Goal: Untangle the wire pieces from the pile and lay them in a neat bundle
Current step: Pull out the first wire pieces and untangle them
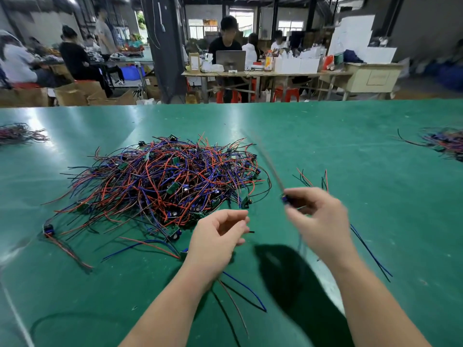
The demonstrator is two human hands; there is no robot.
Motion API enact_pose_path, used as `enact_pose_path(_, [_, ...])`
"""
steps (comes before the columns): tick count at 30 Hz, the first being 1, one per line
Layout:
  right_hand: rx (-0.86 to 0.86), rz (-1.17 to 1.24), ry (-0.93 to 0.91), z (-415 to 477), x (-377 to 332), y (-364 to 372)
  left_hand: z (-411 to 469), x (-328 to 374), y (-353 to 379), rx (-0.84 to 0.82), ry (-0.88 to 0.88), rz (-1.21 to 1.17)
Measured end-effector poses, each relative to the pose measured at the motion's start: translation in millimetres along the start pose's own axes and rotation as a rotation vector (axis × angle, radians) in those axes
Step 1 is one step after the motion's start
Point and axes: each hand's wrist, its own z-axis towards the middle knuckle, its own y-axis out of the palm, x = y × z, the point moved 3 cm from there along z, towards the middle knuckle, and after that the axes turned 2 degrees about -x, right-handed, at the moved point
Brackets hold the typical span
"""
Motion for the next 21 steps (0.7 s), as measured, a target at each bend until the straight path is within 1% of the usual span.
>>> enact_pose_path(2, [0.230,-0.121,0.054,12,13,-29,0,5,-7,0.050,0.250,0.457])
enact_pose_path(3, [0.316,-0.200,0.103,16,22,-44,0,5,-9,0.048,0.350,0.649])
enact_pose_path(4, [0.366,-0.297,0.159,19,31,-58,2,1,-8,0.019,0.389,0.799])
enact_pose_path(6, [0.364,-0.465,0.295,21,50,-75,3,-12,-6,-0.045,0.311,1.003])
enact_pose_path(8, [0.299,-0.539,0.430,19,65,-80,4,-23,-2,-0.082,0.222,1.127])
enact_pose_path(11, [0.170,-0.616,0.562,17,72,-72,7,-29,0,-0.087,0.185,1.192])
enact_pose_path(13, [0.128,-0.693,0.562,18,66,-63,9,-29,-1,-0.088,0.162,1.195])
enact_pose_path(15, [0.149,-0.714,0.470,18,54,-53,9,-26,-1,-0.065,0.182,1.231])
enact_pose_path(17, [0.157,-0.613,0.300,15,37,-39,10,-23,-2,-0.044,0.239,1.263])
enact_pose_path(19, [0.049,-0.486,0.177,8,22,-20,15,-23,-2,-0.050,0.268,1.199])
enact_pose_path(21, [-0.134,-0.429,0.119,-1,12,3,18,-22,-4,-0.053,0.239,1.102])
